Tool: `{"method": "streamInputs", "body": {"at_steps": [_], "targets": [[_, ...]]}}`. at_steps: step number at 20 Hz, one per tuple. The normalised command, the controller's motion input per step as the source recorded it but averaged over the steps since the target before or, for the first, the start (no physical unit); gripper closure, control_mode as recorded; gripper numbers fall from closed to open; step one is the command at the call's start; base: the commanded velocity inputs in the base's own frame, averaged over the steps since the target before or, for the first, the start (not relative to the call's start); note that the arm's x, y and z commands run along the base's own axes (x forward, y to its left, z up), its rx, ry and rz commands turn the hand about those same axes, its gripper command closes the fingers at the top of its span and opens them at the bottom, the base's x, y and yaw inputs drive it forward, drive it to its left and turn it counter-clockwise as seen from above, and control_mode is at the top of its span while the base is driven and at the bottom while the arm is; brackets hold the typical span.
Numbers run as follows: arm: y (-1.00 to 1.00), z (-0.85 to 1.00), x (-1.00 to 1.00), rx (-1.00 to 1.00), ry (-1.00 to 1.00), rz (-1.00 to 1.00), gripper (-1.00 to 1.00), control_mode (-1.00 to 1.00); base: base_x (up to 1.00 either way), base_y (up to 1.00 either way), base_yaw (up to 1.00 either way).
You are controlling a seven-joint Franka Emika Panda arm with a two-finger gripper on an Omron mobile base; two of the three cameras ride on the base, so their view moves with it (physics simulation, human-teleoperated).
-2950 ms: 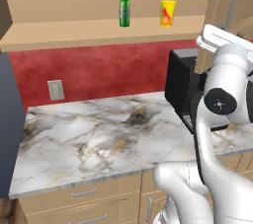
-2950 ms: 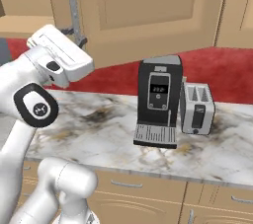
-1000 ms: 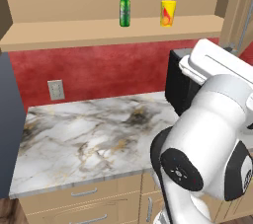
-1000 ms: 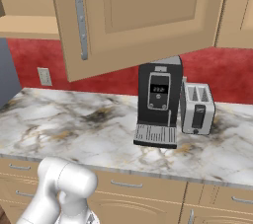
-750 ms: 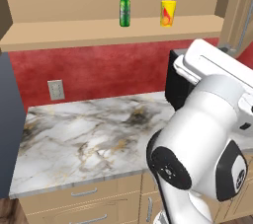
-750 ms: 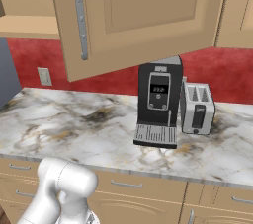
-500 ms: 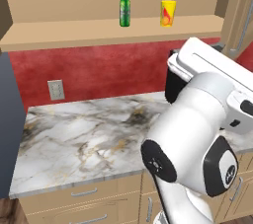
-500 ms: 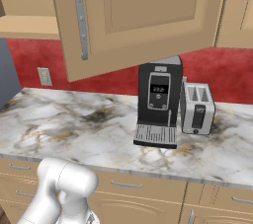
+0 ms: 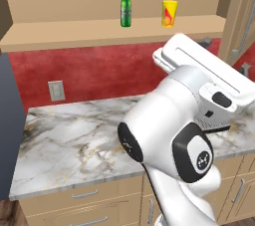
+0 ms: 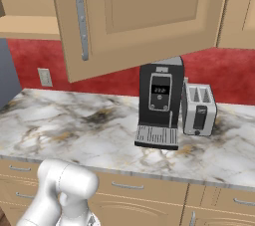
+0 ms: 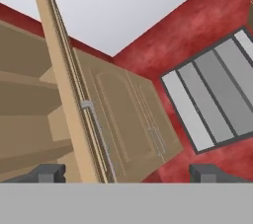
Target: Open the cabinet directly in front. Then move the beer and the cup to the dining counter with the jar on it.
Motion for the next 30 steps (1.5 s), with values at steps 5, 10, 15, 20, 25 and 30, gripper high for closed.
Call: {"method": "streamInputs", "body": {"at_steps": [5,10,15,20,25,30], "targets": [[0.0,0.0,0.2,0.02,0.0,-0.06,-1.0,-1.0,0.0,0.0,0.0],[0.0,0.0,0.19,0.06,0.0,-0.04,-1.0,-1.0,0.0,0.0,0.0],[0.0,0.0,0.17,0.06,0.0,-0.03,-1.0,-1.0,0.0,0.0,0.0],[0.0,-0.02,0.27,0.06,0.0,-0.01,-1.0,-1.0,0.0,0.0,0.0],[-0.04,-0.03,0.31,0.07,0.0,0.0,-1.0,-1.0,0.0,0.0,0.0],[-0.07,-0.05,0.39,0.07,0.0,0.0,-1.0,-1.0,0.0,0.0,0.0]]}}
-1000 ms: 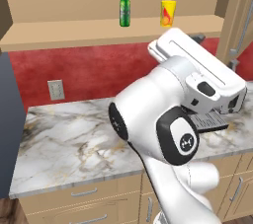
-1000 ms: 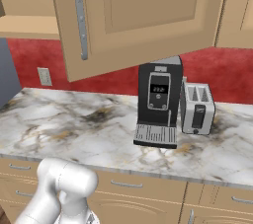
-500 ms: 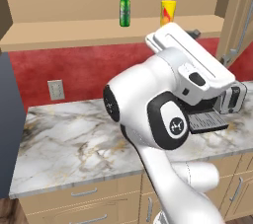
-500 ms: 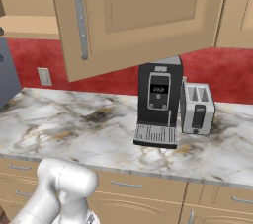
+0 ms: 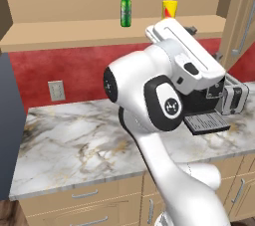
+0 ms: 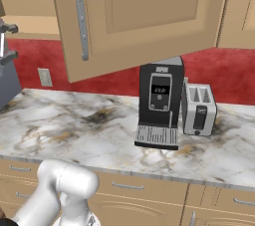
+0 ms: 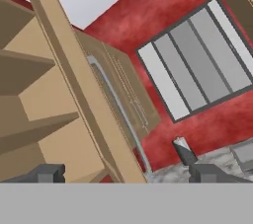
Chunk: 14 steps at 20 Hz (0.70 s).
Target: Open the cabinet directly in front. Then move the beer and the cup to the dining counter with the jar on it.
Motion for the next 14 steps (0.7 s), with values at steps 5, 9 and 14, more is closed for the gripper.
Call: {"method": "streamInputs", "body": {"at_steps": [5,9,14], "targets": [[-0.07,-0.07,0.4,0.06,0.0,0.0,-1.0,-1.0,0.0,0.0,0.0],[-0.05,-0.09,0.39,0.05,0.0,0.0,-1.0,-1.0,0.0,0.0,0.0],[0.0,-0.03,0.33,0.03,0.0,0.0,-1.0,-1.0,0.0,0.0,0.0]]}}
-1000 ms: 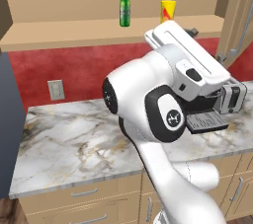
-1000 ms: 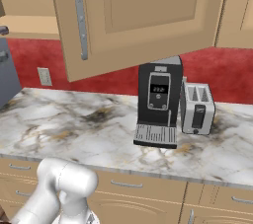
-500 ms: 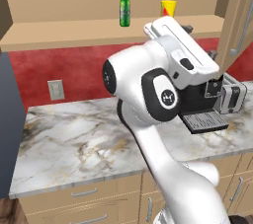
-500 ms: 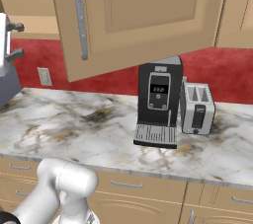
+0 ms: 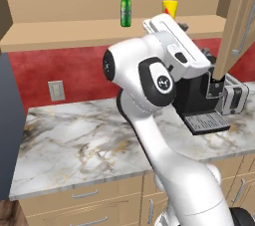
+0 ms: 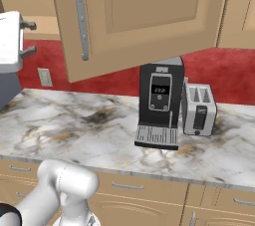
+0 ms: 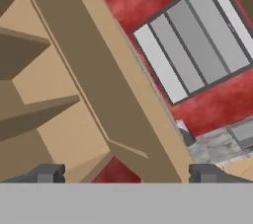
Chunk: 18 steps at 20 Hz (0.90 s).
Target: Open the cabinet directly in front. Then move the beer and the cup to the dining counter with the jar on it.
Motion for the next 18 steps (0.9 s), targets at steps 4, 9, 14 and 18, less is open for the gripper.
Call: {"method": "streamInputs", "body": {"at_steps": [4,9,14,18], "targets": [[-0.01,0.0,0.37,0.02,-0.01,0.0,-1.0,-1.0,0.0,0.0,0.0],[-0.06,0.0,0.39,0.01,-0.02,0.0,-1.0,-1.0,0.0,0.0,0.0],[-0.12,-0.01,0.32,0.0,-0.02,0.0,-1.0,-1.0,0.0,0.0,0.0],[-0.13,-0.01,0.26,0.0,-0.04,0.0,-1.0,-1.0,0.0,0.0,0.0]]}}
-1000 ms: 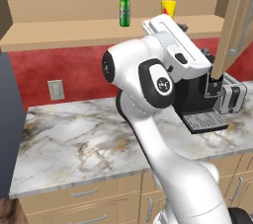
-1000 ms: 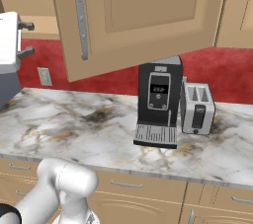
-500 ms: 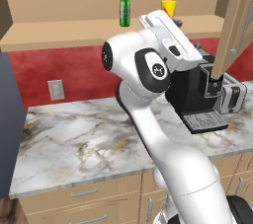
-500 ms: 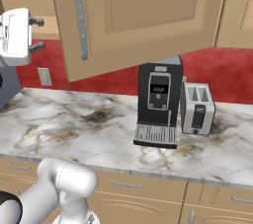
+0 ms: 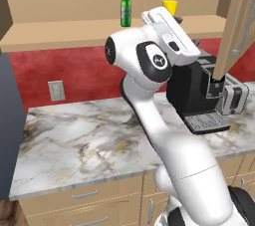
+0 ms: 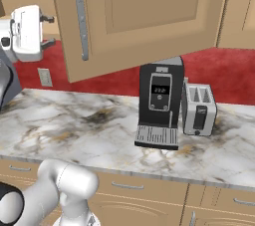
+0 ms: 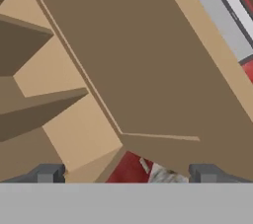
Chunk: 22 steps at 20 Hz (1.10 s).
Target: Open the cabinet directly in front. Then move the beer and the cup to the dining counter with the jar on it.
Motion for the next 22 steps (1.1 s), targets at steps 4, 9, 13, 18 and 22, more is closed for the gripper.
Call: {"method": "streamInputs", "body": {"at_steps": [4,9,13,18,22], "targets": [[-0.21,0.0,0.06,0.0,-0.08,-0.01,-1.0,-1.0,0.0,0.0,0.0],[-0.24,0.0,0.05,0.0,-0.09,-0.01,-1.0,-1.0,0.0,0.0,0.0],[-0.28,0.0,0.09,0.0,-0.08,0.0,-1.0,-1.0,0.0,0.0,0.0],[-0.35,0.0,0.04,0.0,-0.08,0.0,-1.0,-1.0,0.0,0.0,0.0],[-0.35,0.0,0.01,0.0,-0.06,0.0,-1.0,-1.0,0.0,0.0,0.0]]}}
